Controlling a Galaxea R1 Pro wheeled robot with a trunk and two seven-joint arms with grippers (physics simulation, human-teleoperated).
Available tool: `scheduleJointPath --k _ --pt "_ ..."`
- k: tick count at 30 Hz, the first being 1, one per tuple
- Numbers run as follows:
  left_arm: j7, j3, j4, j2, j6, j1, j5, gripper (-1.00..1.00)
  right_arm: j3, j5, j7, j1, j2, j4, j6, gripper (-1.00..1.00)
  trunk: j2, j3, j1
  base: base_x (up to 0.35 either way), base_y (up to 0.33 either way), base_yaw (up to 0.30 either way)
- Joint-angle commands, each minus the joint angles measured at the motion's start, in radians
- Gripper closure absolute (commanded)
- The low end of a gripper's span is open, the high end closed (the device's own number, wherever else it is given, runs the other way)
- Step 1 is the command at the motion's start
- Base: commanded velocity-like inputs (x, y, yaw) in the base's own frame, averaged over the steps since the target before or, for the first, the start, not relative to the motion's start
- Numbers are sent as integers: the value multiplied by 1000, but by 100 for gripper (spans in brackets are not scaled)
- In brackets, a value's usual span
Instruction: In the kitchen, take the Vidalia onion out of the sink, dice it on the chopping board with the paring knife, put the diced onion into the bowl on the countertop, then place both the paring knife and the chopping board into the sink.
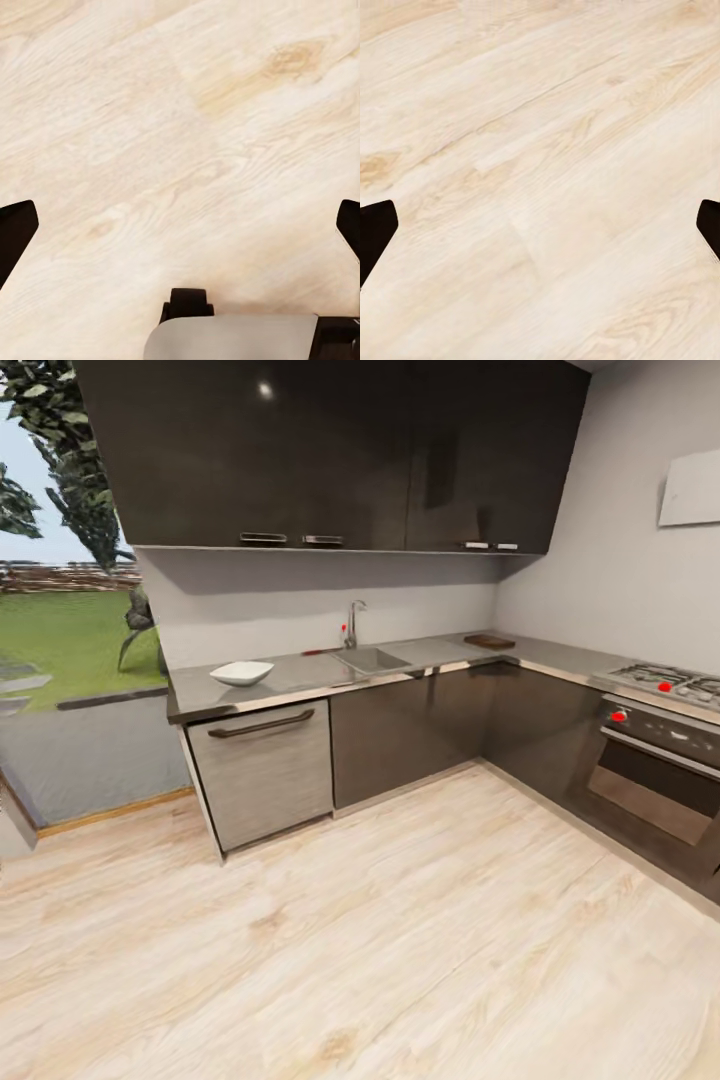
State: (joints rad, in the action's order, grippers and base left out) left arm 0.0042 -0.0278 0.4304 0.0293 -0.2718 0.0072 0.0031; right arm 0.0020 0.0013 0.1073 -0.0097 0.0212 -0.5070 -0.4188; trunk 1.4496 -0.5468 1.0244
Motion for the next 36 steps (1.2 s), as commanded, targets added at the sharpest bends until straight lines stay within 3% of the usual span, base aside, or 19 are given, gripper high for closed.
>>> scheduleJointPath --k 1,28,36 --pt "0 -1 2 0 -1 0 0 -100 0 0 3 0 0 1 -3 -100 0 -1 1 318 -130 140" --pt "0 -1 -15 -2 -1 0 -1 -100 0 0 3 0 1 1 -3 -100 0 -1 1 318 -136 140" --pt "0 0 -39 -21 -3 1 -1 -100 0 -1 3 0 3 1 -2 -100 0 -1 1 318 -141 150"
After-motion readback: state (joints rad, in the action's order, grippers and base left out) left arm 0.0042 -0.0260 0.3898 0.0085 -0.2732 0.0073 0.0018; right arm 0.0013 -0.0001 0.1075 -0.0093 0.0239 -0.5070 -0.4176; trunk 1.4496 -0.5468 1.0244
